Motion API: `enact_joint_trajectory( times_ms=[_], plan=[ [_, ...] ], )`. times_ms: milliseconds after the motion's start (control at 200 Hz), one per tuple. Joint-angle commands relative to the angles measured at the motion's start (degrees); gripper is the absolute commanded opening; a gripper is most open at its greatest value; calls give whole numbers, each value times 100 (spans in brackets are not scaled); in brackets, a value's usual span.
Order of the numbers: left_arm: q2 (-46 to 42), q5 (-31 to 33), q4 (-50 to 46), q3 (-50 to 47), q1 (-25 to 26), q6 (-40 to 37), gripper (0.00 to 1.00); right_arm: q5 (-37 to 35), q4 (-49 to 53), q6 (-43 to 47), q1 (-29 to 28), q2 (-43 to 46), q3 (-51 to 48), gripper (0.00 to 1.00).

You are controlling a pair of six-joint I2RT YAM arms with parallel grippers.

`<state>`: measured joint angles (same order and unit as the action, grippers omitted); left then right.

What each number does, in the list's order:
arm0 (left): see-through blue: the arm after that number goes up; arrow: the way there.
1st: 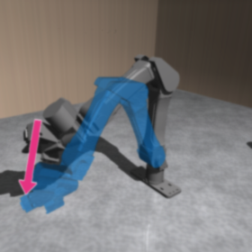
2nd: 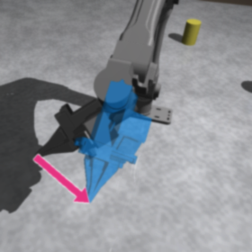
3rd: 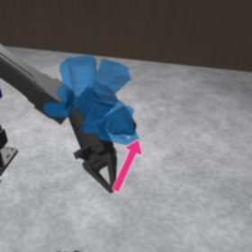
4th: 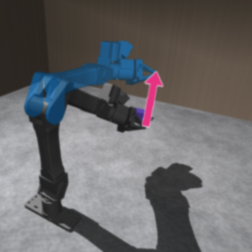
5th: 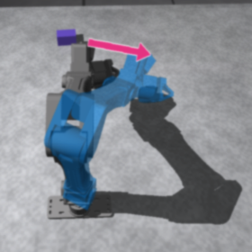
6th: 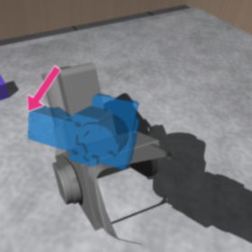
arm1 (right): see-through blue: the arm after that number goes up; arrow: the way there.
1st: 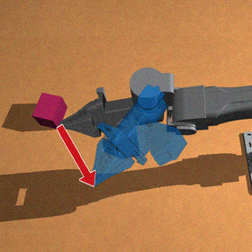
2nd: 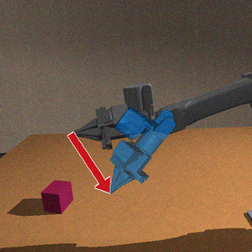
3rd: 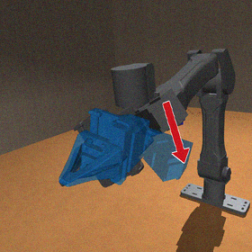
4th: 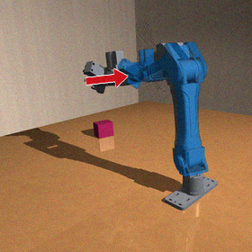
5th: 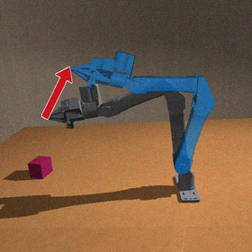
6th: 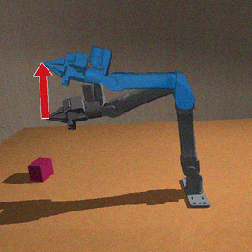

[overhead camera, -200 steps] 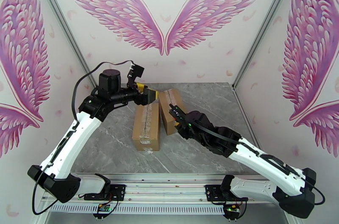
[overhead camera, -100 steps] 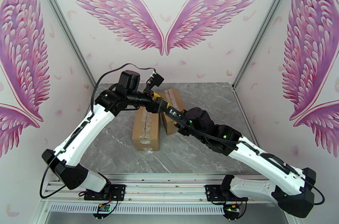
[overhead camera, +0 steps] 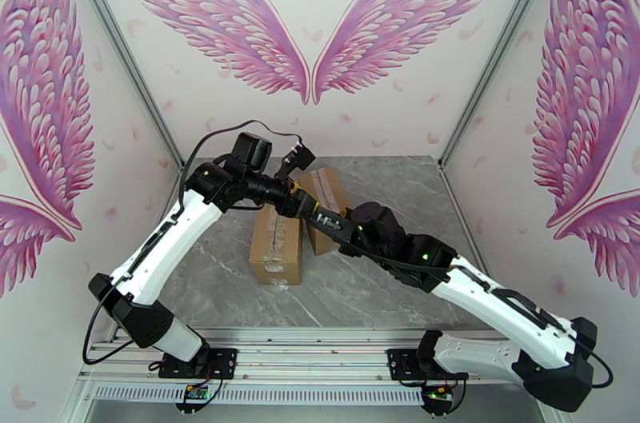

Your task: Unpack the express box

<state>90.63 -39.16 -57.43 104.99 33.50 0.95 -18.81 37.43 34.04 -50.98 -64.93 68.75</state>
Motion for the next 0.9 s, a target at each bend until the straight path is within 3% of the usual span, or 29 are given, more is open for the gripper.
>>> enact_joint_trajectory(
  times_ms=[0,325,895],
  plan=[
    [131,124,-223,138,112,-49,59,319,-504,205,0,87,322,27],
    [-246,-156,355,10,-378,555,58,205,-451,15,112,325,8,27],
    [195,-215,-223,124,59,289,56,673,-615,466,114,-10,287,27]
  ],
)
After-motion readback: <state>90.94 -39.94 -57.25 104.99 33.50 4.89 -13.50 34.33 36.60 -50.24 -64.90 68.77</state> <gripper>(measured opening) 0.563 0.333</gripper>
